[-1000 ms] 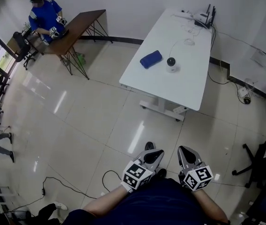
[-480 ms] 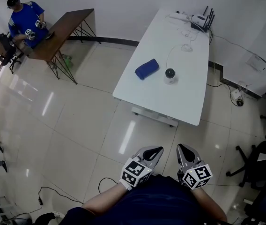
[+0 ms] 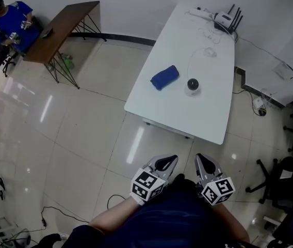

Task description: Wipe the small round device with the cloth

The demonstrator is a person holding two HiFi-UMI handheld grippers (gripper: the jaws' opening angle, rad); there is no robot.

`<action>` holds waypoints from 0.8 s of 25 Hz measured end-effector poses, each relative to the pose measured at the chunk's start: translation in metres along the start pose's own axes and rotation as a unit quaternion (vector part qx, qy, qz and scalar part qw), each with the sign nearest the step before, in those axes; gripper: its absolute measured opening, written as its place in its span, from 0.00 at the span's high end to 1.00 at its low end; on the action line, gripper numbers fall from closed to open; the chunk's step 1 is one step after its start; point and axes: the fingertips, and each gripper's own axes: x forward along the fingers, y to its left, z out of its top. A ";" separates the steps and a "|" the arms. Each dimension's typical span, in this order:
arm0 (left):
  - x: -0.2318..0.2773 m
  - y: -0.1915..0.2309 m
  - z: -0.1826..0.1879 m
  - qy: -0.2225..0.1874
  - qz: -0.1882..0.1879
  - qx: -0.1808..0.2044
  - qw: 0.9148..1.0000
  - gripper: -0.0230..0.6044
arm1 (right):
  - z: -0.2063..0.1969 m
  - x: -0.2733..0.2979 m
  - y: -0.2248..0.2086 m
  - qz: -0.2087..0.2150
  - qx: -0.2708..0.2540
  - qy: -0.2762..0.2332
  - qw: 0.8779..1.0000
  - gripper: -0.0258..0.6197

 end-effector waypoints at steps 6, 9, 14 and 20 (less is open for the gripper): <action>0.019 0.019 0.008 0.007 0.000 0.002 1.000 0.96 | 0.006 0.023 -0.018 0.001 0.013 0.001 1.000 0.94; 0.031 0.033 0.015 0.012 0.012 0.008 1.000 0.96 | 0.014 0.039 -0.034 0.003 0.019 -0.006 1.000 0.94; 0.053 0.056 0.040 0.007 0.040 0.021 0.999 0.96 | 0.037 0.068 -0.057 0.022 0.022 -0.016 0.999 0.94; 0.093 0.074 0.065 0.005 0.062 0.019 0.998 0.96 | 0.064 0.100 -0.091 0.051 0.020 -0.017 0.998 0.94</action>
